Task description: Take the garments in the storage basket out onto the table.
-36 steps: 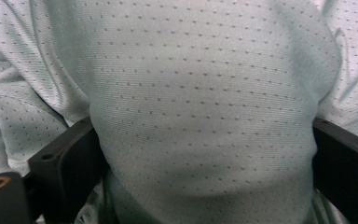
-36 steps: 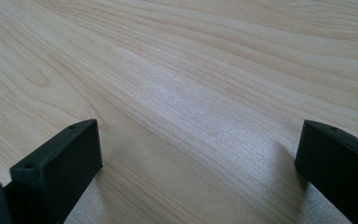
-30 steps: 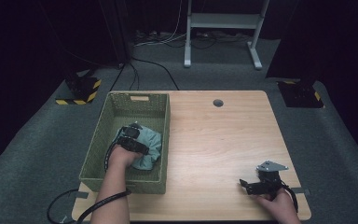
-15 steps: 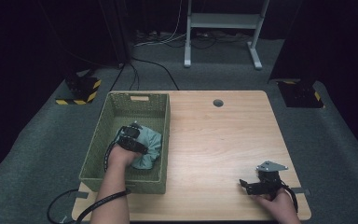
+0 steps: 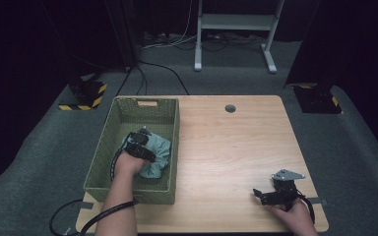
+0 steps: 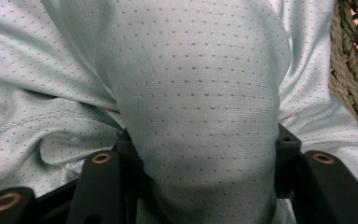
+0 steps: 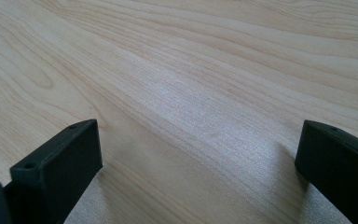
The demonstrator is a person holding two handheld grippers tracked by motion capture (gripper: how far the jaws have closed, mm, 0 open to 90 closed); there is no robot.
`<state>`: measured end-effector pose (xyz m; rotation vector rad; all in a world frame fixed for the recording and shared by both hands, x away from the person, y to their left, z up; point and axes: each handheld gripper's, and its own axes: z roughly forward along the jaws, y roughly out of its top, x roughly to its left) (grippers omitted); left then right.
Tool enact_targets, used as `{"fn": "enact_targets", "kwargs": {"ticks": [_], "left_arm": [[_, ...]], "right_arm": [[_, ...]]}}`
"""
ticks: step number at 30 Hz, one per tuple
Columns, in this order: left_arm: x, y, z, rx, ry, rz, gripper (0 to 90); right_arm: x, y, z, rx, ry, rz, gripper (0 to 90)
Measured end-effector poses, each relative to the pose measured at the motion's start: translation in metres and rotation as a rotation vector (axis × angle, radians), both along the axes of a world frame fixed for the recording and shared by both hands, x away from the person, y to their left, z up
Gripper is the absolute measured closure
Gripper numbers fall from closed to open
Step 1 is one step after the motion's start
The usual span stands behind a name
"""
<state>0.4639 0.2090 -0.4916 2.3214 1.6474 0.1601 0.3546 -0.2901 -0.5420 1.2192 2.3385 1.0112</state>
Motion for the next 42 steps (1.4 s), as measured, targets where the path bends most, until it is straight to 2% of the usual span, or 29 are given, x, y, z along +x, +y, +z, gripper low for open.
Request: {"fn": "enact_targets", "kwargs": {"ticks": [11, 16, 22, 23, 24, 26, 29, 31, 32, 36, 38, 39, 42], "left_arm": [[-0.003, 0.000, 0.002, 0.003, -0.016, -0.008, 51.7], [-0.005, 0.006, 0.005, -0.023, -0.029, 0.002, 52.9], [-0.009, 0.012, 0.011, -0.058, -0.067, 0.029, 54.1], [-0.010, 0.014, 0.013, -0.060, -0.080, 0.034, 54.1], [-0.012, 0.017, 0.016, -0.086, -0.103, 0.047, 54.1], [-0.015, 0.020, 0.020, -0.101, -0.134, 0.057, 54.1], [-0.017, 0.023, 0.023, -0.110, -0.152, 0.062, 54.2], [-0.022, 0.029, 0.028, -0.146, -0.184, 0.055, 54.2], [-0.022, 0.029, 0.028, -0.146, -0.184, 0.055, 54.2], [-0.028, 0.034, 0.039, -0.161, -0.241, 0.059, 54.2], [-0.030, 0.034, 0.041, -0.164, -0.255, 0.061, 54.2], [-0.033, 0.035, 0.045, -0.161, -0.286, 0.059, 54.2], [-0.039, 0.035, 0.052, -0.158, -0.339, 0.058, 54.2]], "right_arm": [[0.000, -0.001, 0.000, 0.005, -0.001, 0.001, 0.0], [0.000, -0.001, 0.000, 0.006, 0.000, 0.001, 0.0], [0.000, -0.001, 0.000, 0.010, 0.001, 0.000, 0.0], [0.000, -0.001, 0.000, 0.011, 0.001, 0.000, 0.0], [0.000, -0.001, 0.000, 0.011, 0.001, 0.000, 0.0], [0.000, -0.001, 0.000, 0.012, 0.002, 0.000, 0.0], [0.000, -0.001, 0.000, 0.011, 0.002, 0.001, 0.0], [0.000, -0.001, 0.000, 0.010, -0.001, 0.001, 0.0], [0.000, -0.001, 0.000, 0.010, -0.001, 0.001, 0.0], [0.000, -0.001, 0.000, 0.005, -0.001, 0.001, 0.0], [0.000, -0.001, 0.000, 0.008, 0.000, 0.000, 0.0], [0.001, -0.001, 0.000, 0.011, 0.001, 0.000, 0.0], [0.001, -0.001, 0.000, 0.016, 0.004, -0.001, 0.0]]}}
